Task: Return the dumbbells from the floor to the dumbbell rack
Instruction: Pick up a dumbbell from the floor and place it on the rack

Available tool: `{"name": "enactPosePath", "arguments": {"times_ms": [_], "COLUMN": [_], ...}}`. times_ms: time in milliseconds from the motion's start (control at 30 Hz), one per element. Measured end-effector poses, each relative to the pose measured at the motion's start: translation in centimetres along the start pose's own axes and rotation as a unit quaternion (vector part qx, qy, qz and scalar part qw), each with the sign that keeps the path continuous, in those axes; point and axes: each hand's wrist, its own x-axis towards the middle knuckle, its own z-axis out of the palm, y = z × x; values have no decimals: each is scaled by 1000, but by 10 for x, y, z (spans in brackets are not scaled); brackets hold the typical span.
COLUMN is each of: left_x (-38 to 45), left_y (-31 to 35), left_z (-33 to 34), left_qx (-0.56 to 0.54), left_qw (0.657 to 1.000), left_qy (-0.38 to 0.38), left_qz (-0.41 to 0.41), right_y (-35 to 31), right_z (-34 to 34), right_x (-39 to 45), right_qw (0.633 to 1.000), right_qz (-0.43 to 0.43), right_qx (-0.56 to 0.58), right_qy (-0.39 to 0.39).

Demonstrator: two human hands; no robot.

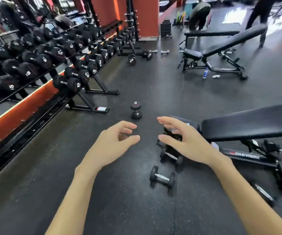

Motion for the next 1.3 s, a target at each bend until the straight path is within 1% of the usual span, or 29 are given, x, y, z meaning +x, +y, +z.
{"name": "enactPosePath", "arguments": {"times_ms": [67,200,367,467,567,667,800,867,1000,1067,1167,1233,1300], "left_x": [18,49,85,105,114,104,78,58,22,11,3,3,5], "left_y": [11,28,48,61,80,95,119,134,156,161,169,173,176], "left_z": [15,45,67,79,100,123,153,162,182,194,219,241,264], "left_qx": [5,20,39,47,48,57,68,64,37,36,50,57,55], "left_qw": [999,995,983,969,942,903,839,809,772,761,755,760,772], "left_qy": [-36,-93,-160,-209,-272,-349,-423,-453,-491,-506,-518,-517,-513], "left_qz": [-4,20,77,125,189,245,337,370,403,405,400,391,373], "right_y": [12,37,45,33,19,-2,-34,-54,-88,-95,-88,-71,-48], "right_z": [-16,-37,-54,-60,-54,-36,-9,4,18,21,18,10,-5], "right_x": [-4,-16,-40,-57,-89,-130,-189,-215,-255,-270,-289,-297,-300], "right_qw": [999,996,985,970,940,904,833,796,739,720,701,701,706], "right_qz": [25,58,117,152,184,222,275,297,328,337,347,354,357], "right_qx": [19,26,17,10,6,-2,-30,-37,-51,-57,-53,-38,-21], "right_qy": [24,70,124,192,286,365,479,526,587,605,620,618,611]}}
